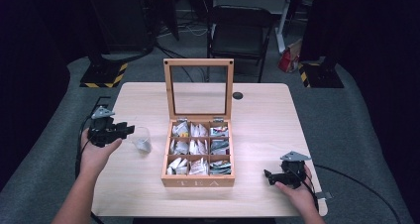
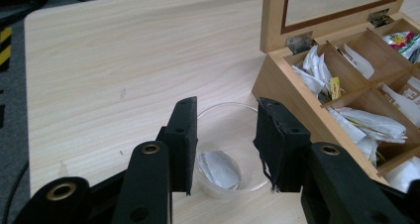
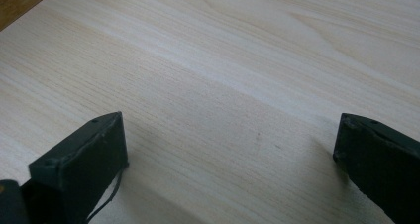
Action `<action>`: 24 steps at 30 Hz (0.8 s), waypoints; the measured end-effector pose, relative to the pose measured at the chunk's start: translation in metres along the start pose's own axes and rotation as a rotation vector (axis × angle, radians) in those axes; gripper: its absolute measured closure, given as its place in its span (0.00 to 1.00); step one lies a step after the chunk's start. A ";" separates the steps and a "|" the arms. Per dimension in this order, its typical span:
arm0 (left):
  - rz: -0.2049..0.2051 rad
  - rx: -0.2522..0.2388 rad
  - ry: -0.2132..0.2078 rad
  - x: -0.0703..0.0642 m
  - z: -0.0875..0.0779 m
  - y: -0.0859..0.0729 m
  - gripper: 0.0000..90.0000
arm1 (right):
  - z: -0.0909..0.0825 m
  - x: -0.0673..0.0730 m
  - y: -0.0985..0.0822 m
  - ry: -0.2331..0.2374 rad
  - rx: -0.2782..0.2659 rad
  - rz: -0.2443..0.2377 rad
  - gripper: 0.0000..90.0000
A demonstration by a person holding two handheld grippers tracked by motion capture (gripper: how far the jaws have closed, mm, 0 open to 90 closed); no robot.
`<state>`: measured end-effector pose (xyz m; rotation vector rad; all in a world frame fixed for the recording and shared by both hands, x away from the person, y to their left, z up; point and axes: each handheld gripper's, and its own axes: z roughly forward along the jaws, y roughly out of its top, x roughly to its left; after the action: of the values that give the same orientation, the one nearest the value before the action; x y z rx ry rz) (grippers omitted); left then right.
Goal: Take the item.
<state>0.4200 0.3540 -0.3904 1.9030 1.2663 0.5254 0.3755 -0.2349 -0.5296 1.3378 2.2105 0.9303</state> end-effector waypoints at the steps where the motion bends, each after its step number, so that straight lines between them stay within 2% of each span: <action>1: 0.001 -0.007 0.005 0.000 -0.002 0.001 0.66 | 0.000 0.000 0.000 0.000 0.000 0.000 0.00; 15: -0.013 0.001 0.020 0.006 -0.010 -0.001 0.60 | 0.000 0.000 0.000 0.000 0.000 0.000 0.00; 22: -0.020 -0.003 0.030 0.009 -0.014 -0.006 0.58 | 0.000 0.000 0.000 0.000 0.000 0.000 0.00; 24: -0.025 -0.018 0.038 0.009 -0.015 -0.008 0.58 | 0.000 0.000 0.000 0.000 0.000 0.000 0.00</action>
<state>0.4085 0.3692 -0.3885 1.8676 1.3044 0.5608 0.3755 -0.2349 -0.5296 1.3379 2.2110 0.9306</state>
